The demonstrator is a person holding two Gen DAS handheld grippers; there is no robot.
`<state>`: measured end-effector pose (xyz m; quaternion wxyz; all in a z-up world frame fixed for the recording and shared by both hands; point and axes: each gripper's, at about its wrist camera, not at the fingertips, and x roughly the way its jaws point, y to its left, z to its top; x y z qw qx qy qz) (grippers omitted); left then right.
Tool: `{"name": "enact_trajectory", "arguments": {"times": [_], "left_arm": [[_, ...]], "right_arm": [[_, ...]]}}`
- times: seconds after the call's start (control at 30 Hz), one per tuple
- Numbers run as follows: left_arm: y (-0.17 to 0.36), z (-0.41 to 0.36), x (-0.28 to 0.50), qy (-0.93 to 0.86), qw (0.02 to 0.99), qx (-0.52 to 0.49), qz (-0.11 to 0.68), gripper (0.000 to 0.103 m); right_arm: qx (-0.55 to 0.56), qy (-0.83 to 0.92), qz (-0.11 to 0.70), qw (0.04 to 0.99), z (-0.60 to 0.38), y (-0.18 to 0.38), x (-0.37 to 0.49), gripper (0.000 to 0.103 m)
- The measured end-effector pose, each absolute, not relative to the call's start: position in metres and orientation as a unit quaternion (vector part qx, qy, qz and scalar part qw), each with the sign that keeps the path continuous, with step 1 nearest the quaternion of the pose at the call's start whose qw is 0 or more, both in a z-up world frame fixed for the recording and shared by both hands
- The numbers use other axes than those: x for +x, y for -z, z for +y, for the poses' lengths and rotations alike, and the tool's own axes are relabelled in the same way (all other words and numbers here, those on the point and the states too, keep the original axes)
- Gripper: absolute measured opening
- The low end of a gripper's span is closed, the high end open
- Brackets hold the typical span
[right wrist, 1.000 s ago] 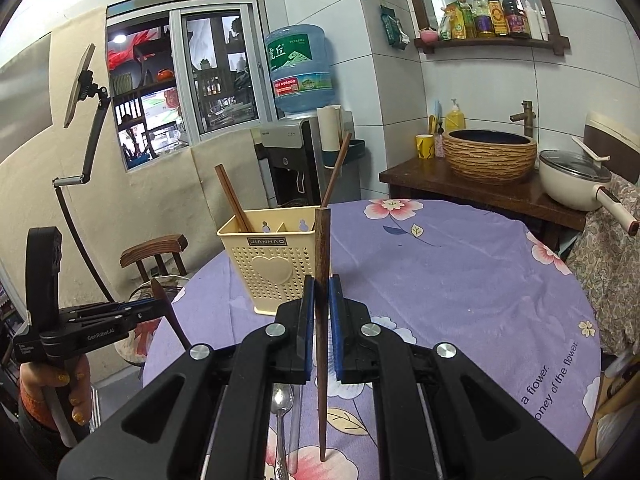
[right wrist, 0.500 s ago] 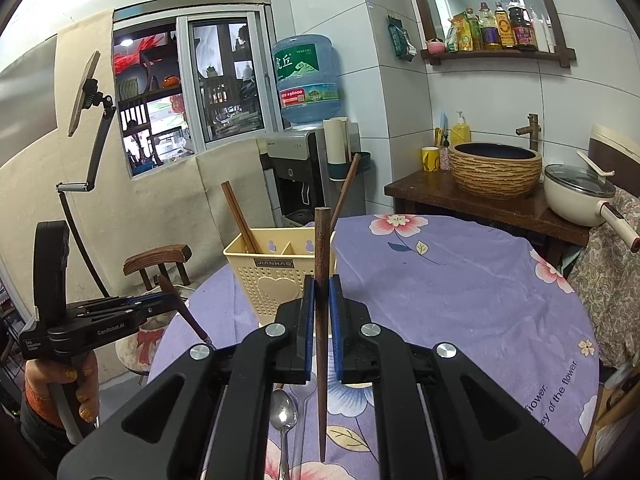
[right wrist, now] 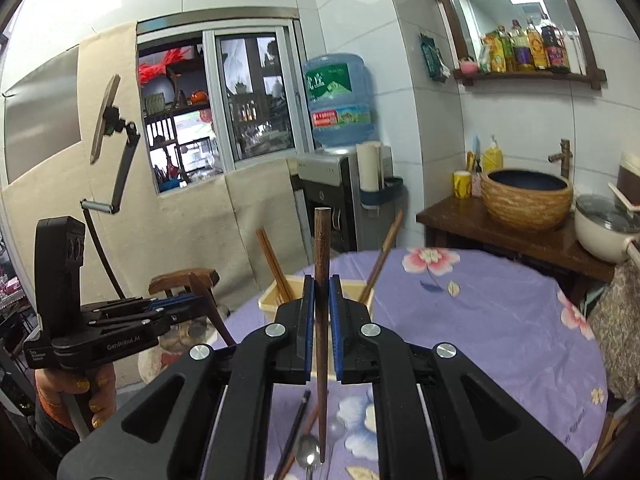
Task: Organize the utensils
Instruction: 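Lift the spoon and chopstick and carry both tools over the caddy, then lower both items into the caddy and open both tools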
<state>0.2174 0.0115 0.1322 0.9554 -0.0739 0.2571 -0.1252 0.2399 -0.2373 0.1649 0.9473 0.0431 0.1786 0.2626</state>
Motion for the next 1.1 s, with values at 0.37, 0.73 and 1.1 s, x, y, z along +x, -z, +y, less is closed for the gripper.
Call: {"name": "enact_trajectory", "arguments": {"times": [0.37, 0.73, 1.1], "left_arm": [[-0.208, 0.01, 0.279, 0.097, 0.969, -0.086, 0.212, 0.015], [-0.146, 0.016, 0.326, 0.063, 0.958, -0.102, 0.26, 0.015], [-0.094, 0.008, 0.329, 0.064, 0.945, -0.091, 0.306, 0.015]], "right_arm": [[0.058, -0.229, 0.11, 0.965, -0.199, -0.244, 0.312, 0.008], [0.074, -0.19, 0.149, 0.968, -0.179, -0.18, 0.365, 0.008], [0.053, -0.175, 0.182, 0.966, -0.172, -0.127, 0.362, 0.008]]}}
